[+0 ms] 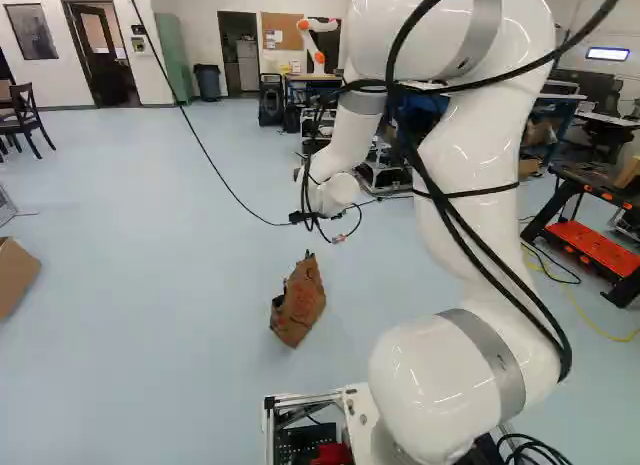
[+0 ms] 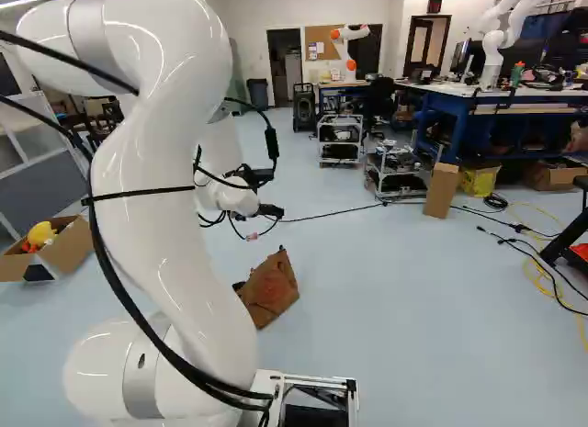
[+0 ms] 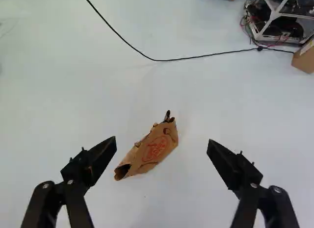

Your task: Pick up the grocery bag from the ground

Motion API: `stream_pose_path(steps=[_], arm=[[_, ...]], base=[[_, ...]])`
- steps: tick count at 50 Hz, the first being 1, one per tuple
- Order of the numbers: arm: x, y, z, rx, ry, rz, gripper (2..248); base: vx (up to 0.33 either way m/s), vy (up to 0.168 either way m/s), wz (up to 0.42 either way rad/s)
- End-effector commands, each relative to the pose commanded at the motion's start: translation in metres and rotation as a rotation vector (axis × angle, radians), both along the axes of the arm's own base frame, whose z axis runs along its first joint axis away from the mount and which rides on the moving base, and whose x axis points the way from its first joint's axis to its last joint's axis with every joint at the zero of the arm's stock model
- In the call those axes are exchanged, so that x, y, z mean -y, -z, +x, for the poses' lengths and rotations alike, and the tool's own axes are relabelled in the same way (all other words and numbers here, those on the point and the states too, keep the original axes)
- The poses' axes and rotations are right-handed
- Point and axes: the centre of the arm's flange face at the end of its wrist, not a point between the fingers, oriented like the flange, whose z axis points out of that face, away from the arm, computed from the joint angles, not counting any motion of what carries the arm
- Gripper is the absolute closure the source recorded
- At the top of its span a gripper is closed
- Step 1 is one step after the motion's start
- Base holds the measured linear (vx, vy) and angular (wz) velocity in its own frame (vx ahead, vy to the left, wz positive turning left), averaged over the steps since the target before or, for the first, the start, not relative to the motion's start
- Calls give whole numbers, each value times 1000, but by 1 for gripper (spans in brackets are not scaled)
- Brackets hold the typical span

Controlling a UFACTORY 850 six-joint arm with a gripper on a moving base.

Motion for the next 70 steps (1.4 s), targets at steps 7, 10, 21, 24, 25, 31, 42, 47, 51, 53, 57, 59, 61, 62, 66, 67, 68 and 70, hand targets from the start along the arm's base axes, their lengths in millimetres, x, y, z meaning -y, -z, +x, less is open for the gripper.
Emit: stream_pose_path(steps=[7, 10, 21, 24, 25, 31, 42, 47, 51, 53, 57, 59, 61, 62, 66, 67, 68, 70], arm=[[-7, 12, 12, -35, 17, 5, 3], [-11, 17, 17, -49, 25, 7, 3], [-23, 36, 34, -100, 55, 18, 3], [-27, 41, 39, -114, 63, 21, 3], [-28, 43, 40, -118, 66, 22, 3], [-35, 53, 49, -145, 83, 29, 3], [-48, 73, 65, -202, 117, 44, 3], [-53, 82, 72, -231, 133, 53, 3], [-58, 90, 78, -254, 147, 60, 3], [-60, 93, 80, -266, 154, 64, 3], [-64, 101, 85, -290, 167, 72, 3], [-66, 104, 88, -302, 174, 77, 3], [-68, 108, 90, -314, 181, 81, 3], [-69, 110, 91, -320, 184, 83, 3], [-73, 117, 95, -344, 198, 93, 3], [-74, 119, 96, -350, 202, 95, 3], [-75, 121, 97, -356, 206, 97, 3], [-77, 125, 99, -370, 214, 103, 3]], base=[[0, 0, 0], [0, 0, 0], [0, 0, 0], [0, 0, 0], [0, 0, 0], [0, 0, 0], [0, 0, 0], [0, 0, 0], [0, 0, 0], [0, 0, 0], [0, 0, 0], [0, 0, 0], [0, 0, 0], [0, 0, 0], [0, 0, 0], [0, 0, 0], [0, 0, 0], [0, 0, 0]])
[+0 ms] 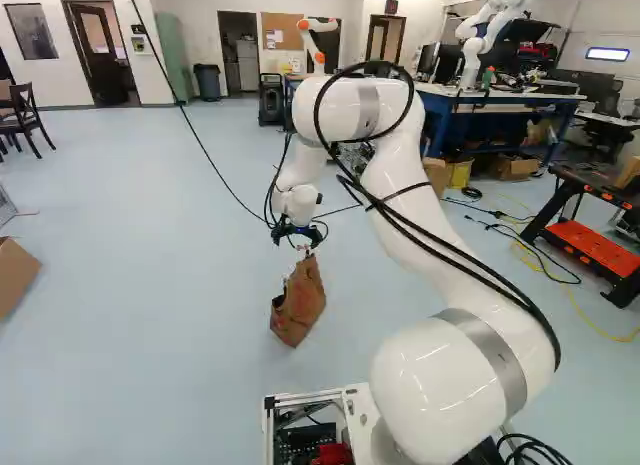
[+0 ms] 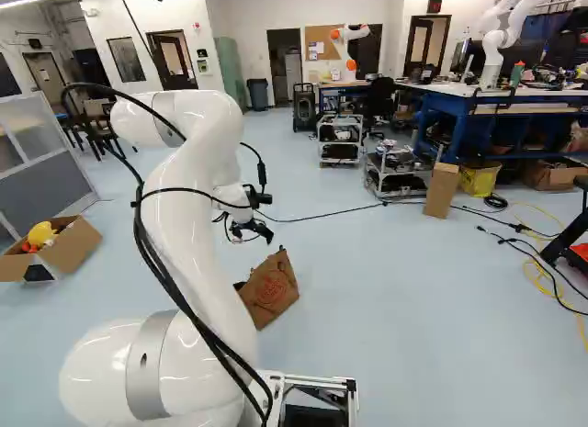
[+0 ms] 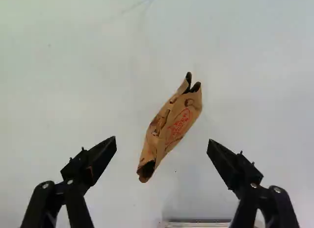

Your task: Pick up the grocery bag from the ground

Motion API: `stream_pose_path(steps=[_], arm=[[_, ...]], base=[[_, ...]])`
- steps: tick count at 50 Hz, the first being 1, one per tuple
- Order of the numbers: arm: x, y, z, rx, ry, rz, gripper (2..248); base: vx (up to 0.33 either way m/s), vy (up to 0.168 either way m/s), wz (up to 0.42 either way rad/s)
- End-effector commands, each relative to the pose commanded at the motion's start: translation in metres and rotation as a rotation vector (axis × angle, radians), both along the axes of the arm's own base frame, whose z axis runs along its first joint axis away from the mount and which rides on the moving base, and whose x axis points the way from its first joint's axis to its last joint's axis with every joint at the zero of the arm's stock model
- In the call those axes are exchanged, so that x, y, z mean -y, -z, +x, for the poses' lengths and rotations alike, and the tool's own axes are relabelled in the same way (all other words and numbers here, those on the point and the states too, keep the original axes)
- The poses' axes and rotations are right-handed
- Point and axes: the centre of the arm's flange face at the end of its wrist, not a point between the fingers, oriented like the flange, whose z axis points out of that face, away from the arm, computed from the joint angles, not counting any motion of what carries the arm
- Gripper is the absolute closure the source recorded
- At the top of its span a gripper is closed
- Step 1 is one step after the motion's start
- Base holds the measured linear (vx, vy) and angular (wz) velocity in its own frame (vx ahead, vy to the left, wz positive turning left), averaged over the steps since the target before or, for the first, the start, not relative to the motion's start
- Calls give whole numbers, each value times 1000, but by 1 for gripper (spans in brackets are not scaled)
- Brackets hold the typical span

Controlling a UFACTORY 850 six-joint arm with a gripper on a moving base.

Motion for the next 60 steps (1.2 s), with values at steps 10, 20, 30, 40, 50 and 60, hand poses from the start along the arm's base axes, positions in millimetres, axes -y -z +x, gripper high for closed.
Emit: stream_pose_path(steps=[10, 20, 30, 40, 50, 60], arm=[[-4, 16, 4, -66, 43, 24, 3], [-6, 33, 2, -140, 87, 50, 3], [-8, 48, 4, -186, 117, 68, 3], [-9, 64, 13, -191, 123, 71, 3], [-10, 79, 23, -187, 125, 73, 3], [-12, 94, 32, -182, 126, 75, 3]], base=[[0, 0, 0], [0, 0, 0], [0, 0, 0], [0, 0, 0], [0, 0, 0], [0, 0, 0]])
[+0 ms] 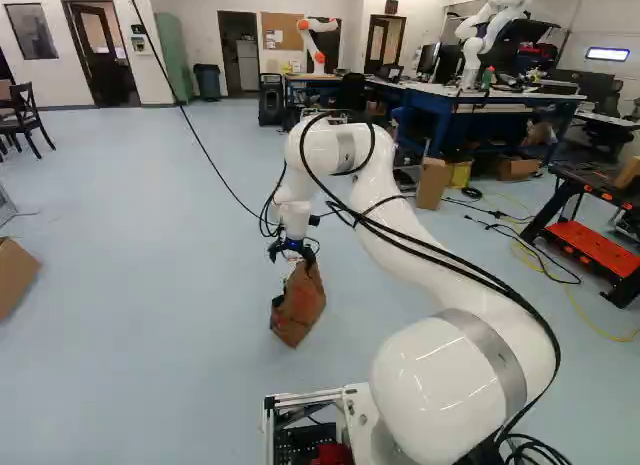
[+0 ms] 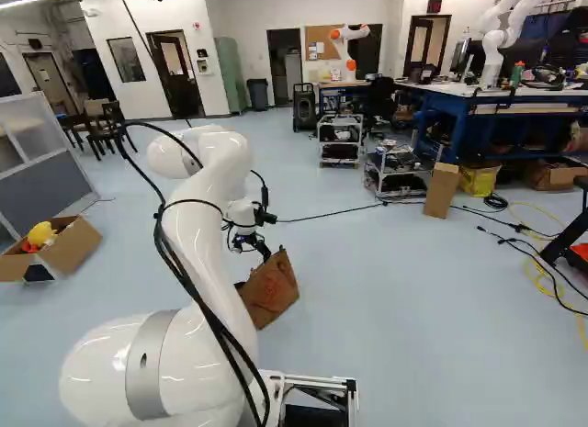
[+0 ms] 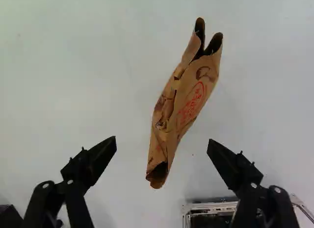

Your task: Pick up the grocery bag from the ground

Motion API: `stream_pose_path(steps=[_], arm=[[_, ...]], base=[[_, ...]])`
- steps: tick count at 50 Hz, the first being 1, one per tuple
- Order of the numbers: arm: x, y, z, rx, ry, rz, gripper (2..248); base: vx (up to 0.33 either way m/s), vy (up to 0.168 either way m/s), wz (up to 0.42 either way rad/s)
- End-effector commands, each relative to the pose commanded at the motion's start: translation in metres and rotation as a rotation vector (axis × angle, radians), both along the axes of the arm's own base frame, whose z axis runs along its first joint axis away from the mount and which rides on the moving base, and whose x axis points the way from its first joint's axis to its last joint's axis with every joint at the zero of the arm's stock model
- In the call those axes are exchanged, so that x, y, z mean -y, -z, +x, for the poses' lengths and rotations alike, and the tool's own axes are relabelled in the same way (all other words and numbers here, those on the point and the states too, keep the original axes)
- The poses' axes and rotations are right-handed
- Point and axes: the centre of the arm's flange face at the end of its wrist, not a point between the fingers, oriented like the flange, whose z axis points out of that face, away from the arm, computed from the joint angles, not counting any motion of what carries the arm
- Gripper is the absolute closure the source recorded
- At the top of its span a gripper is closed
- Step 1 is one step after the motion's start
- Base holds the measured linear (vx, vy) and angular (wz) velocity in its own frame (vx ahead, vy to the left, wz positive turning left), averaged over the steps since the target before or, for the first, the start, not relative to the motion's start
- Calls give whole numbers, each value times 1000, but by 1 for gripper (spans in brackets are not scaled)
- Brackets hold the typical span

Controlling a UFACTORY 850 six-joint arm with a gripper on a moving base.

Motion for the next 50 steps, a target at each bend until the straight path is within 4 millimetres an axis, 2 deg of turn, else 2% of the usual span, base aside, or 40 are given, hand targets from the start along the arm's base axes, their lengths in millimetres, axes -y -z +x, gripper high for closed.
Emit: stream_pose_path(steps=[50], arm=[[2, 77, 41, 34, 17, 9, 3]], base=[[0, 0, 0]])
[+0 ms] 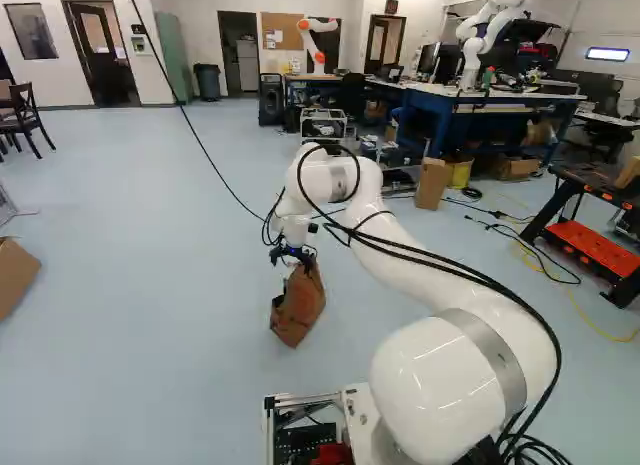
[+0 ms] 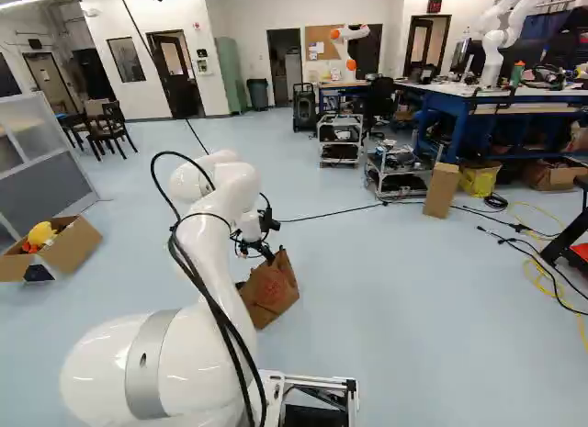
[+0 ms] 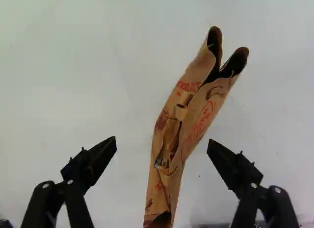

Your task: Pick up the grocery bag from the ground

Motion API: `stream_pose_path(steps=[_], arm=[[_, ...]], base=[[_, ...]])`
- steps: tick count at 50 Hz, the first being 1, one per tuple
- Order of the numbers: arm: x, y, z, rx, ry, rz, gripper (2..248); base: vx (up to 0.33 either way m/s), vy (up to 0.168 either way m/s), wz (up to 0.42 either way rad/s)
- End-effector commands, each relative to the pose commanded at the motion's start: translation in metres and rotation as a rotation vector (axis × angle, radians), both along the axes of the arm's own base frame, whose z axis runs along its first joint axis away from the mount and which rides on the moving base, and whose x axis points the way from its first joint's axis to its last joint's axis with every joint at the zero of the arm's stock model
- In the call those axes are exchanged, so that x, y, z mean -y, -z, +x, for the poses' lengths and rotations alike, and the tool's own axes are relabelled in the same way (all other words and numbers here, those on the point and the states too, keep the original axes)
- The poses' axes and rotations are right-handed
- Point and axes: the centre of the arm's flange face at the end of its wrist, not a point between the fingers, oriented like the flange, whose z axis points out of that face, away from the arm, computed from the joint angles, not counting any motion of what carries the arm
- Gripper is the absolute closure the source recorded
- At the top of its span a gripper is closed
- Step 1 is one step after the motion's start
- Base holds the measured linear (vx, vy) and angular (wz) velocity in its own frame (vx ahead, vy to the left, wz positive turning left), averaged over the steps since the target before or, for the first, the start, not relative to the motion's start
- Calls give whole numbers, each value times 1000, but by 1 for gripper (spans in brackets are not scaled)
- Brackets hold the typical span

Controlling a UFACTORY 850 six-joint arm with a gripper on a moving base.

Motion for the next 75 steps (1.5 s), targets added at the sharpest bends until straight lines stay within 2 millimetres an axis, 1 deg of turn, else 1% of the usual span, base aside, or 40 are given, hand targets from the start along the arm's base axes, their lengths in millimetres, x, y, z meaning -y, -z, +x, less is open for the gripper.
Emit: stream_pose_path(steps=[26, 52, 53, 57, 58, 63, 64, 68, 69, 73, 74, 75], arm=[[2, 40, 16, 25, 8, 6, 3], [3, 80, 21, 39, 11, 9, 3], [3, 81, 21, 39, 11, 9, 37], [3, 83, 21, 40, 11, 10, 37], [3, 84, 21, 40, 11, 10, 76], [3, 84, 21, 40, 11, 10, 76], [3, 85, 21, 40, 11, 10, 114], [3, 85, 21, 40, 11, 10, 114], [3, 85, 21, 40, 11, 10, 152], [3, 85, 21, 40, 11, 10, 152], [3, 85, 21, 40, 11, 10, 190], [3, 85, 21, 40, 11, 10, 190]], base=[[0, 0, 0], [0, 0, 0], [0, 0, 0], [0, 0, 0], [0, 0, 0], [0, 0, 0], [0, 0, 0], [0, 0, 0], [0, 0, 0], [0, 0, 0], [0, 0, 0], [0, 0, 0]])
